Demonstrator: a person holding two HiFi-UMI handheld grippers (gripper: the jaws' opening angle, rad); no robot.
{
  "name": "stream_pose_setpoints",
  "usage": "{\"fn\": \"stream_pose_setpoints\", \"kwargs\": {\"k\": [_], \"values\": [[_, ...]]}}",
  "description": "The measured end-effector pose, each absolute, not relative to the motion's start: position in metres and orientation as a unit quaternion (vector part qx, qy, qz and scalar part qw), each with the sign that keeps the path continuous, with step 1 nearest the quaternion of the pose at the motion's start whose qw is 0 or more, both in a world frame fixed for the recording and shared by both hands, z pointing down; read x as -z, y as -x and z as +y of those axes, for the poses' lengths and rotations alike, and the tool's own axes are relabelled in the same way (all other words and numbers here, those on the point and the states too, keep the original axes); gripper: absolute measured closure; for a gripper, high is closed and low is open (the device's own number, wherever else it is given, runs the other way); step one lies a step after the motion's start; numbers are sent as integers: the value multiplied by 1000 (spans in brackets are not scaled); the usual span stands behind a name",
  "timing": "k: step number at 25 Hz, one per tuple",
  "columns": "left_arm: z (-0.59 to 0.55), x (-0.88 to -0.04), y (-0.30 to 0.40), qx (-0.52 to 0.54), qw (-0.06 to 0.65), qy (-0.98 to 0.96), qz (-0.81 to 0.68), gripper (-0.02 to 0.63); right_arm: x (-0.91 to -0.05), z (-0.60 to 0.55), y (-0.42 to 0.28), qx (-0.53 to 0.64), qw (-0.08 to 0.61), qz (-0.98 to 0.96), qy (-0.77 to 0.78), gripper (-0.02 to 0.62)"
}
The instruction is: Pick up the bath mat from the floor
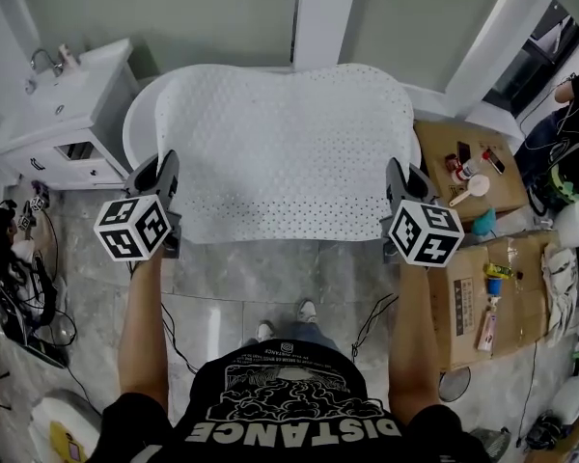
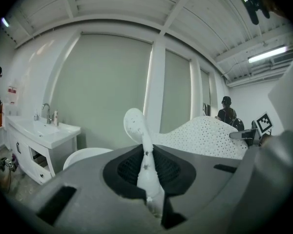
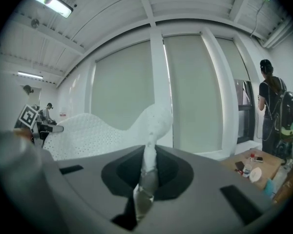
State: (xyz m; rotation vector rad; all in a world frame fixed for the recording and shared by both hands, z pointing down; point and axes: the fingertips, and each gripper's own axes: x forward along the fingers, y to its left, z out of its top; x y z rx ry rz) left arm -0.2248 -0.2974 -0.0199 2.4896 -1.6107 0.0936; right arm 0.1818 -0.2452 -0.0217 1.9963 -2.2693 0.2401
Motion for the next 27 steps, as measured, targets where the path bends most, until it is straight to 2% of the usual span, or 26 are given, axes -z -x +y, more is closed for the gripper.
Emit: {"fn": "stream_pose_setpoints", "kwargs": {"k": [10, 27], "values": [[-311, 29, 215, -43, 61, -831, -552, 571, 31, -266, -189, -62, 45, -755, -651, 571], [-314, 35, 216, -41, 58, -830, -553, 571, 43, -268, -195, -56, 34, -755, -652, 571]]}}
